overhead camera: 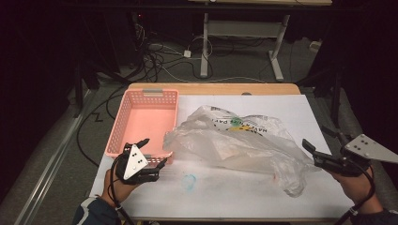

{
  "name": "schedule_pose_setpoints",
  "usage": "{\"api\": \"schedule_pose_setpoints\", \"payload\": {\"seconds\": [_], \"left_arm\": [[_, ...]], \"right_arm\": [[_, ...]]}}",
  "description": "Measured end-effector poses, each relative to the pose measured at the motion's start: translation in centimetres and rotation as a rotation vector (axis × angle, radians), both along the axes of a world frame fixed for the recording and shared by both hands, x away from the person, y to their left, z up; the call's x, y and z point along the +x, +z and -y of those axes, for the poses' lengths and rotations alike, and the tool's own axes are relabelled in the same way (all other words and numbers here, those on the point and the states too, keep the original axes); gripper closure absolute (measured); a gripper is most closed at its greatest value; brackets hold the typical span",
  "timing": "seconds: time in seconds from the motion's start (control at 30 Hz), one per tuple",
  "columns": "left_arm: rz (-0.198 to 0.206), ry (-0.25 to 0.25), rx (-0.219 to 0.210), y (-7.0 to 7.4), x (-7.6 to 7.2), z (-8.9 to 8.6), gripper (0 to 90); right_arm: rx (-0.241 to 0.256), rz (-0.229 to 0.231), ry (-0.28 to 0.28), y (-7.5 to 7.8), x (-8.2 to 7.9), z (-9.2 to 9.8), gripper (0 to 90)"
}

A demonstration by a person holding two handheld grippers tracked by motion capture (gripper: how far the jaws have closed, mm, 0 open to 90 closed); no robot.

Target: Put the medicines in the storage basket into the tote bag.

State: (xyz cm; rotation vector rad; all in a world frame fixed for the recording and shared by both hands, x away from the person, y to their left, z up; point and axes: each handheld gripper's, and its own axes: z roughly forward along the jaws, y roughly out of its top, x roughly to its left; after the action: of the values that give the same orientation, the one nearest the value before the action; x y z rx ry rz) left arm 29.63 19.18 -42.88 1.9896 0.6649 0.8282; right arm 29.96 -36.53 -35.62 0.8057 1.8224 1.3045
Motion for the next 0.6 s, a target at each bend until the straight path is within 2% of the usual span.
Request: {"api": "schedule_pose_setpoints", "payload": {"seconds": [0.13, 0.23, 0.33, 0.43, 0.53, 0.6], "left_arm": [[0.000, 0.008, 0.001, 0.0, -0.1, -0.2, 16.2], [-0.007, 0.012, 0.006, 0.0, 0.0, -0.2, 16.2], [-0.010, 0.012, -0.002, 0.1, 0.1, -0.2, 16.2], [-0.015, 0.011, 0.001, 0.0, 0.0, -0.2, 16.2], [-0.020, 0.007, -0.004, -0.1, -0.1, -0.1, 16.2], [-0.022, 0.004, 0.000, -0.2, -0.2, 0.1, 16.2]], "right_arm": [[0.003, 0.004, 0.032, 1.1, -1.6, -0.2, 25.3], [0.001, 0.018, 0.020, 1.3, -2.3, 0.0, 25.2], [0.017, 0.032, -0.022, 1.5, -2.0, 0.6, 25.1], [0.011, 0.039, -0.066, 1.2, -1.5, 1.1, 24.8], [-0.014, 0.039, -0.121, 0.2, -0.6, 1.7, 24.8], [-0.023, 0.012, -0.140, -0.8, 0.0, 2.0, 24.1]]}}
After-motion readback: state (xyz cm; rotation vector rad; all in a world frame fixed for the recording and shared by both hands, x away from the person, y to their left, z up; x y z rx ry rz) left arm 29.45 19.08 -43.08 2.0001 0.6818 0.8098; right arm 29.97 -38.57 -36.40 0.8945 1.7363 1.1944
